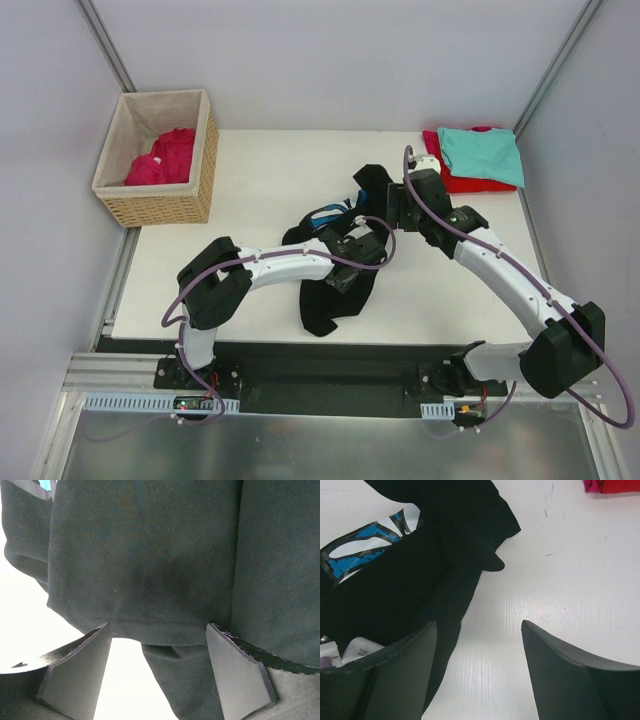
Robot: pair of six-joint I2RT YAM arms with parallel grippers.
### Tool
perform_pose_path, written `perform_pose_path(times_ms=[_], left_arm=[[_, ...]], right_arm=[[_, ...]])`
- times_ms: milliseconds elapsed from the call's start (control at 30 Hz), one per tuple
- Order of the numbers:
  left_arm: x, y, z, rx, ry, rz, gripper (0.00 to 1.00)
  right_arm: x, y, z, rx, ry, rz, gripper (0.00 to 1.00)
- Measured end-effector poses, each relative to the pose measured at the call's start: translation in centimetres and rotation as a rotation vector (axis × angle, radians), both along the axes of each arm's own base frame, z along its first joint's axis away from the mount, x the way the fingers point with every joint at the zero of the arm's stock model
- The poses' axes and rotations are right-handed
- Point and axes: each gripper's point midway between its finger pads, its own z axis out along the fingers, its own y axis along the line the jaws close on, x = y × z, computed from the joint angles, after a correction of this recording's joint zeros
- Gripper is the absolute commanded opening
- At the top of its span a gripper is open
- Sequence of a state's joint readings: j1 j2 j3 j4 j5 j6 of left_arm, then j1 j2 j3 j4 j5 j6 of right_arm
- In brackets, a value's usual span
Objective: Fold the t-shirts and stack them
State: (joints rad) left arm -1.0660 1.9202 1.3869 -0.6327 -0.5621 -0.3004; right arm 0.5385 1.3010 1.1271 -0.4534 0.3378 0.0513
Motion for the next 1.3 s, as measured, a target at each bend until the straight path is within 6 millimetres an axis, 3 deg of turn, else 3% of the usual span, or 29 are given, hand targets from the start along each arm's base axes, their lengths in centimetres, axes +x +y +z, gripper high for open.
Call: perform_pose_path(times_ms=[533,933,1033,1067,1100,1300], left_arm=[[-0.9,-1.0,-0.3,-0.043,0.025,0.003,0.73],[-3.5,-3.0,-0.6,-0.086,0.063,-0.034,0.73],[-3.6,-3.0,-0.6,-0.087,0.065,-0.035,0.60],[-3.6,-3.0,-0.6,-0.087,0.064,-0.036,0.41],[-3.6,-3.0,-0.6,-0.087,0.064,-0.035,0.36],[-3.5,-3.0,-1.3,-0.069,0.068,-0.041,0.33]], right_arm=[[0.0,0.1,0.0,0.003,0.001,0.002,0.71],[0.0,0.1,0.0,0.002,0.002,0.002,0.71],[0.0,0.1,0.0,0.002,0.002,0.002,0.71],[0.0,0.1,0.0,0.003,0.002,0.002,0.71],[0.0,0.1,0.0,0.002,0.002,0.002,0.71],[-0.1,0.3,0.0,0.014,0.005,0.009,0.70]])
